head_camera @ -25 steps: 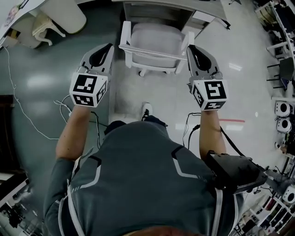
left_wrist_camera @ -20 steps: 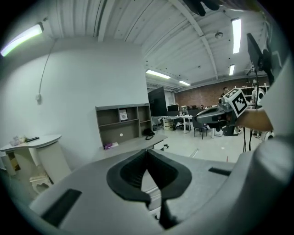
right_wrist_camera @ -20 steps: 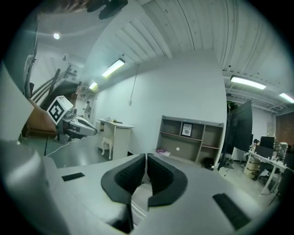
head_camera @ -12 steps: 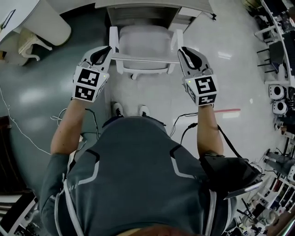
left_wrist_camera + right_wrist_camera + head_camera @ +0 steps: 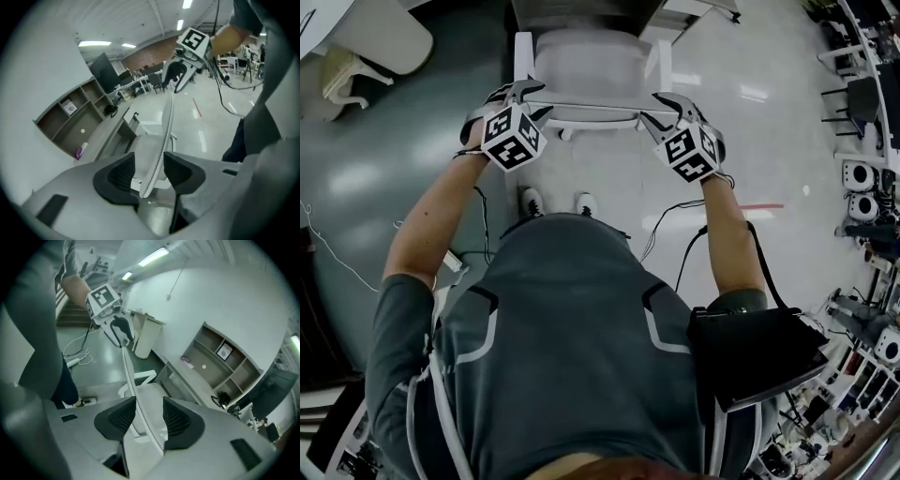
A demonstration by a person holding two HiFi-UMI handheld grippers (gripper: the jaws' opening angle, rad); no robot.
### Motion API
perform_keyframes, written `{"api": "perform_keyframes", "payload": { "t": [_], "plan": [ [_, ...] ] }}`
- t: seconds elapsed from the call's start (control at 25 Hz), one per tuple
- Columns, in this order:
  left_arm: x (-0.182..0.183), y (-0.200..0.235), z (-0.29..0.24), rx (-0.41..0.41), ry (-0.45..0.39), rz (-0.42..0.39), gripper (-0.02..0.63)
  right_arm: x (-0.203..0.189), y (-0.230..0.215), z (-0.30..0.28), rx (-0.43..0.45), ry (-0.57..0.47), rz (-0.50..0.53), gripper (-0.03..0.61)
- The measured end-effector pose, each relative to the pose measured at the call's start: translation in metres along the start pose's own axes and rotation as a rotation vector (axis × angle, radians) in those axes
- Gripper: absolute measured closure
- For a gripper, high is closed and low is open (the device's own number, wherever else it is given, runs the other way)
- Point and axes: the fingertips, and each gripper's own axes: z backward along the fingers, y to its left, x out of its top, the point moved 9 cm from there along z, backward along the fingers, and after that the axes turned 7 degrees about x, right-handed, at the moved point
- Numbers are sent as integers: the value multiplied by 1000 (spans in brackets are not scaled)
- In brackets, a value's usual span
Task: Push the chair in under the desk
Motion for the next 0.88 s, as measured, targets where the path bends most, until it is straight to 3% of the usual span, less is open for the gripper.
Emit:
{"api": "perform_keyframes", "payload": {
  "t": [0.12, 0.2, 0.4, 0.44, 0.48, 0.56, 0.68, 0.88],
  "plan": [
    [-5, -16, -25, 2, 91, -198, 417, -16, 1, -19, 63, 105, 63, 373],
    [-6, -23, -39, -17, 127, -261, 417, -23, 1, -29, 88, 143, 100, 374],
    [-9, -33, -64, -77, 168, -296, 419, -40, 4, -57, 140, 229, 194, 376],
    [-8, -35, -67, -72, 167, -308, 444, -43, 3, -60, 140, 227, 199, 395],
    [-7, -37, -70, -61, 163, -326, 495, -45, 1, -61, 136, 222, 200, 434],
    [-6, -41, -75, -41, 159, -354, 502, -47, -2, -62, 142, 212, 191, 446],
    [-7, -41, -81, -44, 181, -320, 503, -48, -3, -65, 158, 208, 177, 446],
    [-12, -45, -86, -31, 230, -329, 508, -46, -2, -70, 179, 206, 134, 445]
  ]
}}
